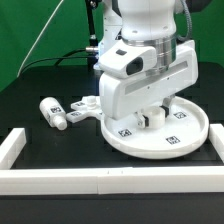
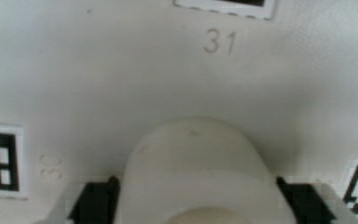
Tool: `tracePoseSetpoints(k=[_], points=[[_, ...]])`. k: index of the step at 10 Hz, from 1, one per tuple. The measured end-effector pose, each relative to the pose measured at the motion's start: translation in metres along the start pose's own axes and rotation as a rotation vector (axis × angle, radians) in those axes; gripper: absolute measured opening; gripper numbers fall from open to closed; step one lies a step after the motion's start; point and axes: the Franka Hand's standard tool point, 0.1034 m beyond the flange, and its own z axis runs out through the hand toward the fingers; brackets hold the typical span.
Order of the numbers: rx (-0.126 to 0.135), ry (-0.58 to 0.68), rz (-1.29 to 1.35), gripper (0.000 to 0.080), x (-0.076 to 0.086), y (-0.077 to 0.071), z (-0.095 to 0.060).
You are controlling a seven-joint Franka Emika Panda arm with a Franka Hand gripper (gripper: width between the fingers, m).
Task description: Assemble round table
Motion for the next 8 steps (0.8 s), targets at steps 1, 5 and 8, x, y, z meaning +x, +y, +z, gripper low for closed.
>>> tracePoseSetpoints(k=[1,5,8], points=[[-0.004,0.008,-0.051,0.0407,0.003,0.006,0.002],[0.001,0.002,-0.040,0.0407,0.003,0.005,0.006],[-0.023,0.043,0.028,0.0407,0.024,0.016,0.013]])
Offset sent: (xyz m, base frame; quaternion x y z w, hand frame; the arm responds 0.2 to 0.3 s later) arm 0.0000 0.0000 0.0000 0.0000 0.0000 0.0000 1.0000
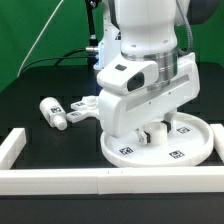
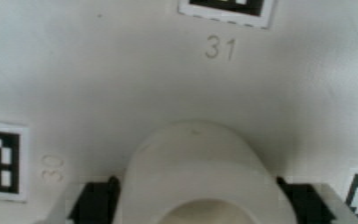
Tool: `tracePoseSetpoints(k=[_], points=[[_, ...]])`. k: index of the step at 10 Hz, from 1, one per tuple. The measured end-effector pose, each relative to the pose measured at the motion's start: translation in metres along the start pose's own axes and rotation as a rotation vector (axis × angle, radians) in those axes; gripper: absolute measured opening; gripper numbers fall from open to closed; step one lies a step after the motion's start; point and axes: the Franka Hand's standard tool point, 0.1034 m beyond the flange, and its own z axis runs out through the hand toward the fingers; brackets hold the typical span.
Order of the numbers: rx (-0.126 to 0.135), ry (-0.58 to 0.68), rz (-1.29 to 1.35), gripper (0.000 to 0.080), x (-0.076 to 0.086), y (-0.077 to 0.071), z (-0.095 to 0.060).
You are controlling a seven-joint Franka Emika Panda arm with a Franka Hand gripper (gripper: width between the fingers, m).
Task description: Assemble round table
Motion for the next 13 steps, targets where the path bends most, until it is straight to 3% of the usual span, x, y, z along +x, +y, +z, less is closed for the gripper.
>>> tracePoseSetpoints(k=[4,10,11,12,13], points=[[-0.037,0.055,0.049,0.0407,0.013,0.009,0.002],[-0.035,0.051,0.069,0.0407,0.013,0.009,0.002],[-0.035,0.051,0.069,0.0572,0.013,0.009,0.002],[-0.035,0.051,0.069,0.0572,0.013,0.009,0.002],[-0.035,0.051,0.074,0.0632,0.012,0.009,0.000]])
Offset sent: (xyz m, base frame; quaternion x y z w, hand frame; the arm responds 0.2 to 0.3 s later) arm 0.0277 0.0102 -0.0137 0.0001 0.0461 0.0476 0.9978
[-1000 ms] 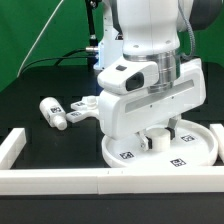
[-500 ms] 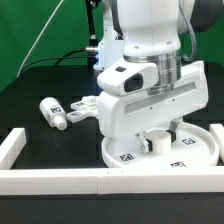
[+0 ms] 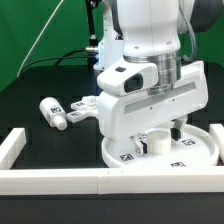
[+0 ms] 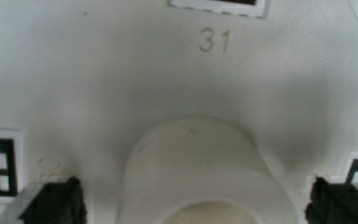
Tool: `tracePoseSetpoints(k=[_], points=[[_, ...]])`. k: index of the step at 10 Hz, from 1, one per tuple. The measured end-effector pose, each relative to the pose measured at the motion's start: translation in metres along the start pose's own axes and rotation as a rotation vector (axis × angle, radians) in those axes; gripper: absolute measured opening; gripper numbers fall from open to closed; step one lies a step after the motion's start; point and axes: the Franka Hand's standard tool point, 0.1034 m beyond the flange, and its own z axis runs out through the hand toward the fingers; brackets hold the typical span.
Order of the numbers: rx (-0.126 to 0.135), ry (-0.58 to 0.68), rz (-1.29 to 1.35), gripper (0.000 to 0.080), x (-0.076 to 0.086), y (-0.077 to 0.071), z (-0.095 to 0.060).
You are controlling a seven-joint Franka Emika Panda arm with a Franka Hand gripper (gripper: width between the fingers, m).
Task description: Assemble round table
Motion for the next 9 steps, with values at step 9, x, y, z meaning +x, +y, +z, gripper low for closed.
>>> tracePoseSetpoints(k=[9], points=[[0.022,-0.039,0.034,0.0648,-0.049,0.014,-0.024]])
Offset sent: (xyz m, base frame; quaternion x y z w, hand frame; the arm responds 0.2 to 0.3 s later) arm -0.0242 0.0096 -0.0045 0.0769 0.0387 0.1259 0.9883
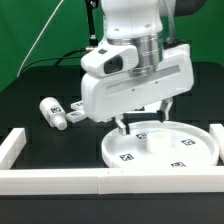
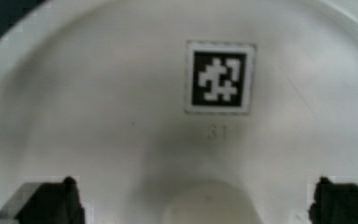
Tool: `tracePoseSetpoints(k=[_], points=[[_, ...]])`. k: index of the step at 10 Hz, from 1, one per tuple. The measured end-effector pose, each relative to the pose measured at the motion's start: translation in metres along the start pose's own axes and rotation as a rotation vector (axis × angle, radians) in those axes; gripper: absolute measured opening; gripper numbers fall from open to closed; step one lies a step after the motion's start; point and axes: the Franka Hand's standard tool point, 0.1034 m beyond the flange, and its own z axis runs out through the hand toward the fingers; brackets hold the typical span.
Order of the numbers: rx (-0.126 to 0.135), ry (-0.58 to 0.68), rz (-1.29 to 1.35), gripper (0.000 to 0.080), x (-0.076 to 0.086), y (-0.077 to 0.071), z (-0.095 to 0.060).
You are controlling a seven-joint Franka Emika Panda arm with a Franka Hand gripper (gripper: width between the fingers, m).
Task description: Assemble round table
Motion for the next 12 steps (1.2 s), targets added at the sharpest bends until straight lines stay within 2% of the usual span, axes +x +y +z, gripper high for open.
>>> tracePoseSetpoints(k=[1,3,8,9,11,12], points=[[-0.002,-0.012,0.001,0.0648,-0.015,0.012,-0.007],[-0.023,-0.017,0.016,0.0648,-0.029,0.026,-0.023],[-0.021,-0.020,0.012,0.0648,-0.029,0.025,-0.020],[-0.025,-0.028,-0.009,0.0648,-0.038,0.032,-0.022],[-0.051,-0.055,-0.108,0.0648,-0.058,0.046,-0.042],[-0.047,-0.043,-0.104,0.0648,-0.062,0.048,-0.043]])
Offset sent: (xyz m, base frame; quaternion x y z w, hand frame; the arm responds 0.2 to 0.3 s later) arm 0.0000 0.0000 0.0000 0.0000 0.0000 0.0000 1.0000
